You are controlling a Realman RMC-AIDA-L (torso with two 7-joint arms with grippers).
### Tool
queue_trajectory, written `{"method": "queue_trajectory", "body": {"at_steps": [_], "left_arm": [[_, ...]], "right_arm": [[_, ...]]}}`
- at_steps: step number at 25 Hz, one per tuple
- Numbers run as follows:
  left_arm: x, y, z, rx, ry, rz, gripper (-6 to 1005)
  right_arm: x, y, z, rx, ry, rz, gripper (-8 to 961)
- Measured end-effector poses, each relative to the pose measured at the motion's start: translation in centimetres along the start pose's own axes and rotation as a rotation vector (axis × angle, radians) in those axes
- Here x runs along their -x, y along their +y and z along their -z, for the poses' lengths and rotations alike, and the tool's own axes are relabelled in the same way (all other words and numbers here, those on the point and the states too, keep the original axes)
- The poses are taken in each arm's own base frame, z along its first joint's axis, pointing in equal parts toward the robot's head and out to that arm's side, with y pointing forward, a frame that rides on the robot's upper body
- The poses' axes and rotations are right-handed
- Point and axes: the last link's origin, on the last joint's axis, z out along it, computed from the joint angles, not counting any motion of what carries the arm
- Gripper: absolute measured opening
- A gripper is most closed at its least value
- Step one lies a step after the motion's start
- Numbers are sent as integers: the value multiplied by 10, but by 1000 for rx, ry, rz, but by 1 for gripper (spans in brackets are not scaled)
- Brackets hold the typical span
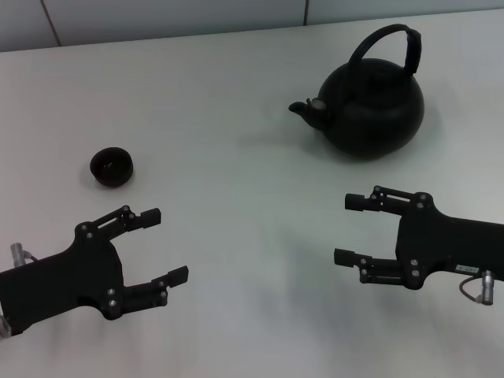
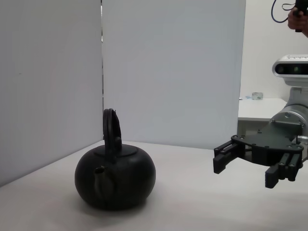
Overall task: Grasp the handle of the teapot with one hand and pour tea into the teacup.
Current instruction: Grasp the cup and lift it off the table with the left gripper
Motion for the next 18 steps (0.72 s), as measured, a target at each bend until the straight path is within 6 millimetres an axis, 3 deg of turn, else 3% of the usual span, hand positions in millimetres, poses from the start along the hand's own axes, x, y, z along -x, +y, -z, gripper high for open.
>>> {"method": "queue_trajectory", "body": {"at_steps": [18], "left_arm": [[1, -5, -2, -34, -2, 9, 863]], "right_arm": [[5, -4, -8, 19, -12, 7, 764]]}}
